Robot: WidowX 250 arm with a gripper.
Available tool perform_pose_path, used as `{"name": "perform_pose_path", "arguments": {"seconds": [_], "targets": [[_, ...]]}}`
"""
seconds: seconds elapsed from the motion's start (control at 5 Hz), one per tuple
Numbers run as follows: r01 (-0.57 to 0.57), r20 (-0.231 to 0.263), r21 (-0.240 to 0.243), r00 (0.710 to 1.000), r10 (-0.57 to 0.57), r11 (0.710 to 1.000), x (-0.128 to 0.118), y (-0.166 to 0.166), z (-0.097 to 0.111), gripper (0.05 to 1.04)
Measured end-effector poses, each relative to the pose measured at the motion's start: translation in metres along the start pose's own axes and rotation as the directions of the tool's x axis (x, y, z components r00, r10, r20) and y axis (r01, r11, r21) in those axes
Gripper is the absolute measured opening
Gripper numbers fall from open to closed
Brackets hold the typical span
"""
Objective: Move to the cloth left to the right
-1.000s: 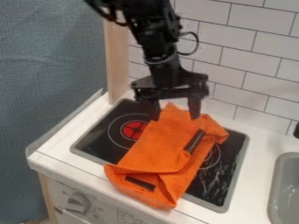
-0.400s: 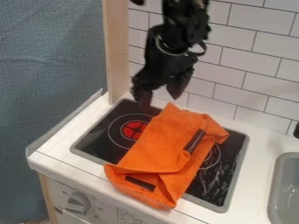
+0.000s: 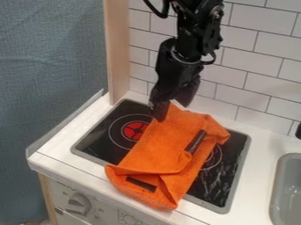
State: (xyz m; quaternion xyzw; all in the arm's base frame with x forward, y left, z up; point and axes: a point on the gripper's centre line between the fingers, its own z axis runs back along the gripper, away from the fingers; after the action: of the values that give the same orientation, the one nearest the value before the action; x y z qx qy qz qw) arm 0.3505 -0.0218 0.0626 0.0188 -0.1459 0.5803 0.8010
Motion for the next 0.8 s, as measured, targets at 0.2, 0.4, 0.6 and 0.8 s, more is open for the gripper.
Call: {"name": "perform_pose_path", "arguments": {"seconds": [0.2, 0.4, 0.6, 0.8], "targets": [[-0.107, -0.065, -0.002, 0.992, 0.107, 0.994, -0.002, -0.001, -0.013, 0.998], [-0.212, -0.102, 0.002, 0.972, 0.211, 0.977, -0.009, -0.001, -0.026, 0.998], [-0.261, -0.085, 0.015, 0.961, 0.262, 0.965, -0.011, 0.001, -0.045, 0.999], [-0.287, -0.086, 0.073, 0.952, 0.292, 0.955, -0.013, 0.009, -0.07, 0.998]]}}
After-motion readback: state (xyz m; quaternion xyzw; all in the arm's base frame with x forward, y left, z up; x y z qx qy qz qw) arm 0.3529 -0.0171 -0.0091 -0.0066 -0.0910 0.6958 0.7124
